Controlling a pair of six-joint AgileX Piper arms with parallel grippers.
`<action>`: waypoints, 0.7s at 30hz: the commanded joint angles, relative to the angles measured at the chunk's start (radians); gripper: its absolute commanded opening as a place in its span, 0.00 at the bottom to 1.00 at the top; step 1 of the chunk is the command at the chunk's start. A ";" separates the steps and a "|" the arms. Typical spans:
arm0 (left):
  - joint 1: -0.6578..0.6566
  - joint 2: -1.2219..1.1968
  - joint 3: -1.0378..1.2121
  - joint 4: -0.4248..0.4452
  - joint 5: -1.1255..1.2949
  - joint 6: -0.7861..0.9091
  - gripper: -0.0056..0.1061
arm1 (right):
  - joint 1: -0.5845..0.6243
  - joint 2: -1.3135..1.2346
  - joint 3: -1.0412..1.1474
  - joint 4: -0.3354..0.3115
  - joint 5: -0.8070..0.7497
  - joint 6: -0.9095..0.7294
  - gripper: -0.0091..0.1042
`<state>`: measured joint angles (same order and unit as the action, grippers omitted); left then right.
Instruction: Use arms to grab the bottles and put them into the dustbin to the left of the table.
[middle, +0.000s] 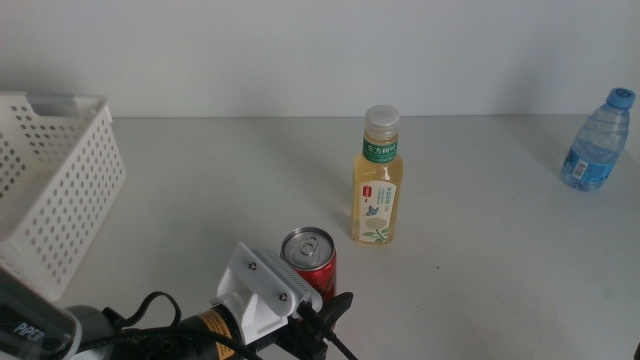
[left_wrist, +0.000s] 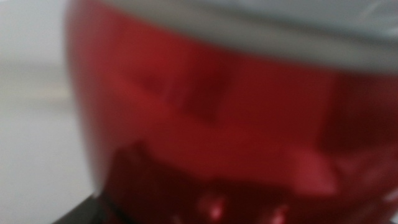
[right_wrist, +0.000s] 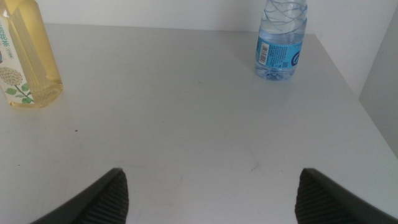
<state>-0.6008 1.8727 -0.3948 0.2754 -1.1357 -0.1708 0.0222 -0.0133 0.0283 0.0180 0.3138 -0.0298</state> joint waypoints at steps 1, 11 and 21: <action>-0.006 -0.041 -0.021 -0.007 -0.178 -0.015 0.59 | -0.008 0.004 -0.009 -0.012 -0.074 -0.011 0.69; -0.006 -0.085 -0.021 0.006 -0.085 -0.184 0.04 | -0.008 0.004 -0.009 -0.012 -0.074 -0.011 0.69; -0.006 -0.302 -0.091 0.042 0.341 -0.183 0.04 | -0.008 0.004 -0.009 -0.012 -0.074 -0.011 0.69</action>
<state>-0.6008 1.6532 -0.4403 0.3138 -0.7715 -0.3417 0.0222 -0.0133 0.0283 0.0180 0.3138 -0.0298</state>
